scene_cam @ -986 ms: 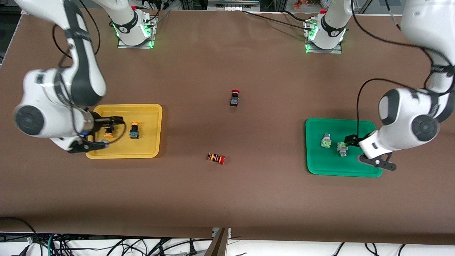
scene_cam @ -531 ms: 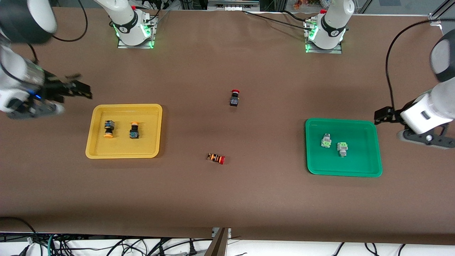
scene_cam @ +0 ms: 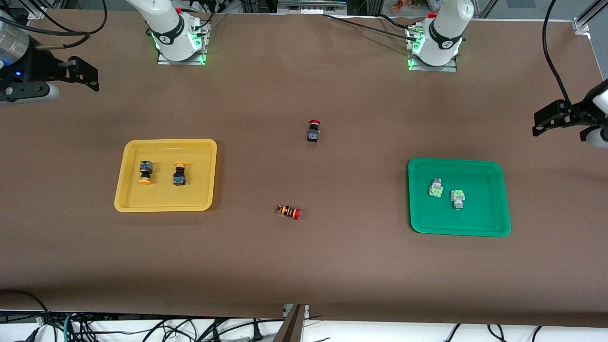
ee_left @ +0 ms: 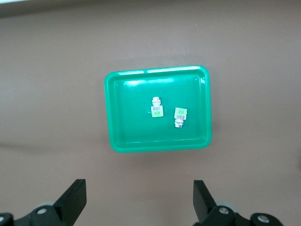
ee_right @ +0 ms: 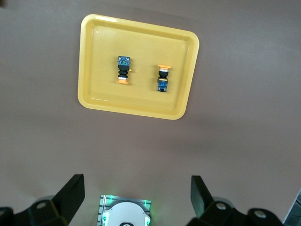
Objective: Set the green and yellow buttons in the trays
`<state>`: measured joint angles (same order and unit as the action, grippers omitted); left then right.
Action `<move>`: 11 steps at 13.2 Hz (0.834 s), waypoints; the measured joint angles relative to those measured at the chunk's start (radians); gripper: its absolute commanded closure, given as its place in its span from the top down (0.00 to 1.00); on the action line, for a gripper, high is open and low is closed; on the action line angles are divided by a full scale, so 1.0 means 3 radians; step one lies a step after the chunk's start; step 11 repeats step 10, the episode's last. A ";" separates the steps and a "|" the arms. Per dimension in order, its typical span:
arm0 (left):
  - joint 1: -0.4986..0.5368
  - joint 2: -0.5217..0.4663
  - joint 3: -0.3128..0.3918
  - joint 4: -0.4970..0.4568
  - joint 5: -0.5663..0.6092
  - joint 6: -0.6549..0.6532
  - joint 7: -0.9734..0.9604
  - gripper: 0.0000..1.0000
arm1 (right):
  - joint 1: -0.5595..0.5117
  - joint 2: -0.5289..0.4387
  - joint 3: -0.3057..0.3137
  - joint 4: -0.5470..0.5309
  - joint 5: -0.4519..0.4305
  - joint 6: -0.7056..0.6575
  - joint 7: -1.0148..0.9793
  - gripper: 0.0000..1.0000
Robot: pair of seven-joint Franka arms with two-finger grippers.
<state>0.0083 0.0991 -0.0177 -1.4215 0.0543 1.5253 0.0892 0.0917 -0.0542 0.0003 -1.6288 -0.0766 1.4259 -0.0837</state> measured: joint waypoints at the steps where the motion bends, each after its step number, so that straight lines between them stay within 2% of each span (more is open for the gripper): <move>1: -0.0050 -0.0194 0.0031 -0.0274 -0.0001 0.0089 -0.0019 1.00 | -0.0008 0.0018 -0.0002 0.0000 -0.0002 0.0000 0.0000 1.00; 2: -0.0075 -0.0335 0.0042 -0.0469 -0.0001 0.0132 -0.0027 1.00 | -0.0022 0.0031 -0.0003 -0.0001 -0.0002 0.0000 0.0000 1.00; 4: -0.0076 -0.0431 0.0056 -0.0630 0.0000 0.0167 -0.0029 1.00 | -0.0035 0.0048 -0.0003 0.0000 -0.0002 0.0002 0.0000 1.00; 11: -0.0093 -0.0382 0.0054 -0.0652 0.0000 0.0234 -0.0029 1.00 | -0.0036 0.0061 -0.0003 0.0001 -0.0002 0.0002 0.0003 1.00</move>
